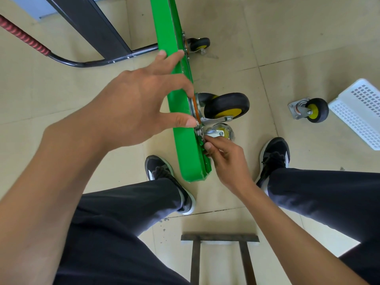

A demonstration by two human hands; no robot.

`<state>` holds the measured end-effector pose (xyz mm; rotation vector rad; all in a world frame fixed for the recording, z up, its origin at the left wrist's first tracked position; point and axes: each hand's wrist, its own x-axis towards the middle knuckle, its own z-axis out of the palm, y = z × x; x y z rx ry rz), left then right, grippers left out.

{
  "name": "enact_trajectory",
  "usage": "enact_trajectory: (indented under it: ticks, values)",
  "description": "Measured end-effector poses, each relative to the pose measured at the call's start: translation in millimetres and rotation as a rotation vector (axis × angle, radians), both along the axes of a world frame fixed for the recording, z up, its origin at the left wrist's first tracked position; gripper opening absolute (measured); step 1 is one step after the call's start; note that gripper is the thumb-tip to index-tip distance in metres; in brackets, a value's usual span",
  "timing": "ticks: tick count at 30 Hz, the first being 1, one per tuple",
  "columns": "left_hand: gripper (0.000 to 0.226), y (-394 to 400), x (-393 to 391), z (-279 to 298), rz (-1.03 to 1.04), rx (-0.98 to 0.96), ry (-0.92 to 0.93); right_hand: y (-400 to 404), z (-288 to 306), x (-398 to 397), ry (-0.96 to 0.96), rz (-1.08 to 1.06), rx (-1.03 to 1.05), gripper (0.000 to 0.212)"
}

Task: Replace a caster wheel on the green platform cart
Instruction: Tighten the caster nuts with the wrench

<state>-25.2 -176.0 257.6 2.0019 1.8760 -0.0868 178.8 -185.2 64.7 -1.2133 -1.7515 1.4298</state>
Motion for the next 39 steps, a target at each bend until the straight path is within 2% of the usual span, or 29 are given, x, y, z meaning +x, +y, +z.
enact_trajectory:
  ticks: [6,15,18,22,28,31,39]
  values:
    - [0.063,0.3,0.3,-0.7,0.0,-0.001,0.013,3.8,-1.6,-2.5,-0.017,0.023,0.045,0.032]
    - [0.065,0.3,3.0,2.8,0.019,-0.018,0.008,-3.9,18.0,-4.6,-0.22,0.006,0.147,0.023]
    - [0.067,0.6,4.5,4.8,0.024,-0.032,0.012,-0.6,39.1,-4.5,-0.307,0.038,0.011,0.033]
    - [0.07,0.7,4.5,5.6,0.017,-0.033,0.015,18.7,78.9,-4.4,-0.281,0.147,-0.408,0.041]
    - [0.072,-0.8,3.7,4.2,0.006,-0.023,0.002,30.2,87.4,5.3,-0.178,0.172,-0.598,0.033]
    - [0.069,-0.6,3.7,4.5,0.014,-0.035,0.006,24.9,81.3,16.6,-0.143,0.144,-0.542,0.029]
    - [0.068,0.2,3.9,5.1,0.016,-0.034,0.003,14.2,31.1,20.8,-0.202,0.152,-0.104,0.024]
